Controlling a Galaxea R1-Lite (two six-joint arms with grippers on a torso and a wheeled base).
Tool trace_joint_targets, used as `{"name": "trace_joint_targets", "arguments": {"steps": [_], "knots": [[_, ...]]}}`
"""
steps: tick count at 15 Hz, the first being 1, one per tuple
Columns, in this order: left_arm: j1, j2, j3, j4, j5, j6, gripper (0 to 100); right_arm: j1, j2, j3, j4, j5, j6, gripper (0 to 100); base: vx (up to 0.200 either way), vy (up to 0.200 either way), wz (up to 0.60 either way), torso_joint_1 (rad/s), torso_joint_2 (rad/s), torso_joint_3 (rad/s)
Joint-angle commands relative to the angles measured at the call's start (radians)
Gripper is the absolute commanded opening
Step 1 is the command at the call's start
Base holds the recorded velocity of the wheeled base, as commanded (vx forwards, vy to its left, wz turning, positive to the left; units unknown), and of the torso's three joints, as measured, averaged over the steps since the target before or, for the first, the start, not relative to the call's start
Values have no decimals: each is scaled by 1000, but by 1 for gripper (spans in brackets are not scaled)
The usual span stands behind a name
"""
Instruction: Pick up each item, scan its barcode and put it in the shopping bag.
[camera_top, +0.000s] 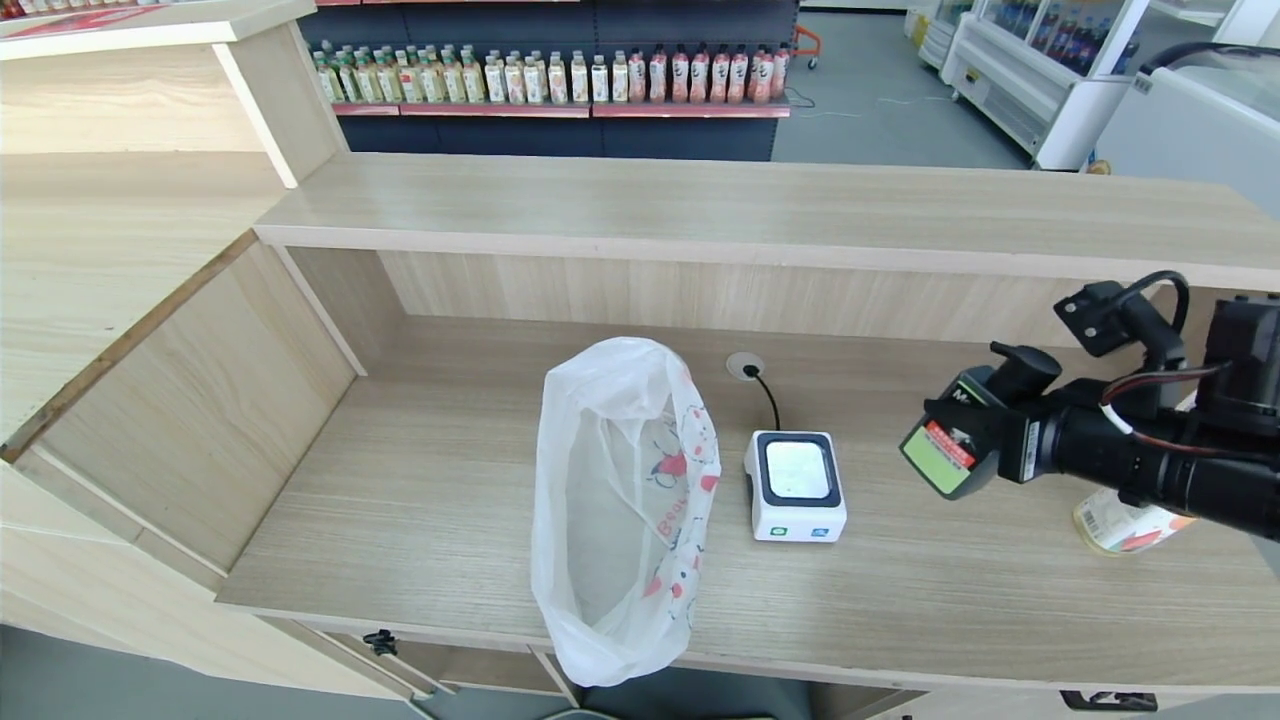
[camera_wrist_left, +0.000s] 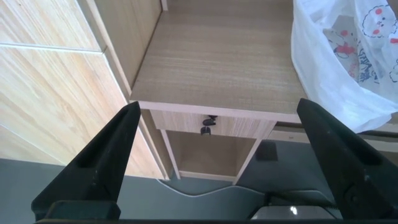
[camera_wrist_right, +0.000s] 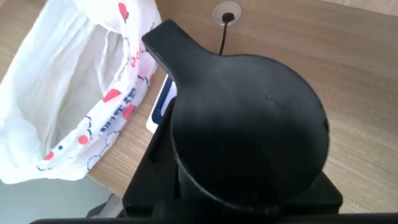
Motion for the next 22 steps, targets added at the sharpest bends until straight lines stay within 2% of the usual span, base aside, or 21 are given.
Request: {"name": "trace_joint_targets", "arguments": {"steps": [1, 9, 13, 17, 22], "knots": [[0, 0, 0, 0, 0, 0, 100, 38, -9, -37, 2, 4, 46, 0, 0, 200, 0, 2, 2, 2], [0, 0, 0, 0, 0, 3, 100, 139, 65, -95, 8, 0, 59, 0, 0, 200, 0, 1, 1, 1], [0, 0, 0, 0, 0, 3, 100, 166, 198, -137, -6, -2, 61, 0, 0, 0, 0, 0, 0, 0], [0, 0, 0, 0, 0, 3, 100, 208, 435, -239, -188, 3, 72, 0, 0, 0, 0, 0, 0, 0], [0, 0, 0, 0, 0, 3, 100, 257, 605, -298, -325, -2, 18, 0, 0, 0, 0, 0, 0, 0]]}}
